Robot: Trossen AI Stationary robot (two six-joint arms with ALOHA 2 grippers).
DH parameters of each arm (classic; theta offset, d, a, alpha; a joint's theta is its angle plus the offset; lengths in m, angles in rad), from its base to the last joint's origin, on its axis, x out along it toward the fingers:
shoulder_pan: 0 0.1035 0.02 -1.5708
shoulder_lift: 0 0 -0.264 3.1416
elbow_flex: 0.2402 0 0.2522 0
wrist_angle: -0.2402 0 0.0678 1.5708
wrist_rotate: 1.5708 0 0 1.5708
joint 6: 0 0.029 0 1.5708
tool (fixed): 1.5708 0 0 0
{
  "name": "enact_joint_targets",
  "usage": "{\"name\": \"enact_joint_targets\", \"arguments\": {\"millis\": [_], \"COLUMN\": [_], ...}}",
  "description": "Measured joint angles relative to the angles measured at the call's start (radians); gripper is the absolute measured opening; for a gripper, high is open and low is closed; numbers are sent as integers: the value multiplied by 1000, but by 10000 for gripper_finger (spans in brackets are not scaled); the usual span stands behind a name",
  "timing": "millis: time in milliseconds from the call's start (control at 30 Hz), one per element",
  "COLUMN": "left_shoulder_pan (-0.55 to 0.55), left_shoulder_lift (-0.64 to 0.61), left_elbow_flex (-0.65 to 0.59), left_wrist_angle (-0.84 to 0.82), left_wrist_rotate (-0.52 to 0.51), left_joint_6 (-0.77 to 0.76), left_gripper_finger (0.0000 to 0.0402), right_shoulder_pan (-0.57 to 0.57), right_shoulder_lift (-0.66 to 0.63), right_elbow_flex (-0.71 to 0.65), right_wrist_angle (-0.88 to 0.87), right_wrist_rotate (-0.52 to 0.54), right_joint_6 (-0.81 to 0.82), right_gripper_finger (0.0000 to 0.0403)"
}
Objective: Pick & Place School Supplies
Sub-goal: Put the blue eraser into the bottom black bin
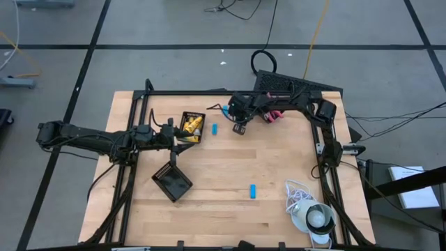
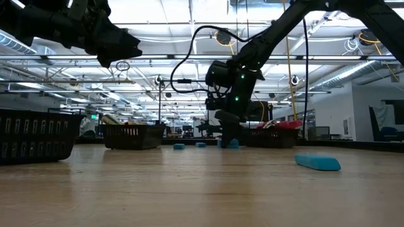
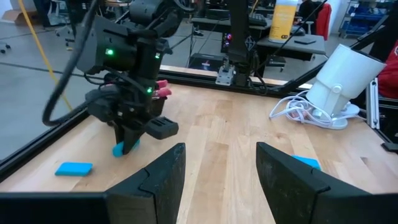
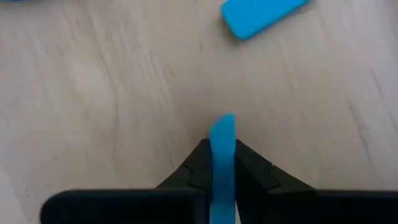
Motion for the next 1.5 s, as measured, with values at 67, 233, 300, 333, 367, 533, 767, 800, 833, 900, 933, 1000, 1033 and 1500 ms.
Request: {"name": "enact_joint_targets", "arguments": {"millis": [67, 233, 300, 333, 367, 533, 767, 800, 833, 900, 933, 1000, 1033, 1500], "left_shoulder_pan": [0, 1, 1, 1, 1, 1, 1, 1, 1, 1, 1, 0, 0, -39], "left_shoulder_lift": [0, -1, -1, -1, -5, -67, -291, -333, -371, -437, -464, -505, -519, -422], "left_elbow_flex": [0, 0, 0, 0, 0, 0, 0, 0, 0, 0, 0, 0, 0, 0], "left_wrist_angle": [-3, -18, -17, -18, -20, -68, -232, -267, -298, -353, -370, -401, -418, -522], "left_wrist_rotate": [-10, -22, -22, -22, -22, -22, -81, -103, -121, -130, -128, -122, -121, 73], "left_joint_6": [3, 32, 34, 34, 34, 57, 95, 100, 100, 89, 82, 71, 66, -104], "left_gripper_finger": [200, 200, 200, 200, 200, 200, 200, 200, 200, 200, 200, 200, 200, 200], "right_shoulder_pan": [22, 128, 171, 192, 214, 316, 418, 424, 428, 439, 445, 453, 454, 467], "right_shoulder_lift": [-17, -78, -113, -125, -133, -146, -146, -146, -146, -146, -145, -122, -104, -2], "right_elbow_flex": [-2, -5, -3, -3, -1, -2, -2, -2, -2, -2, -2, 5, 16, 101], "right_wrist_angle": [-10, 30, 48, 69, 87, 201, 420, 445, 477, 549, 582, 659, 680, 692], "right_wrist_rotate": [-10, -44, -38, -38, -37, -158, -204, -222, -245, -284, -292, -306, -328, -337], "right_joint_6": [5, 14, 18, 23, 28, 76, 114, 125, 139, 159, 165, 176, 187, 171], "right_gripper_finger": [26, 26, 26, 26, 26, 26, 26, 26, 26, 26, 26, 26, 26, 26]}}
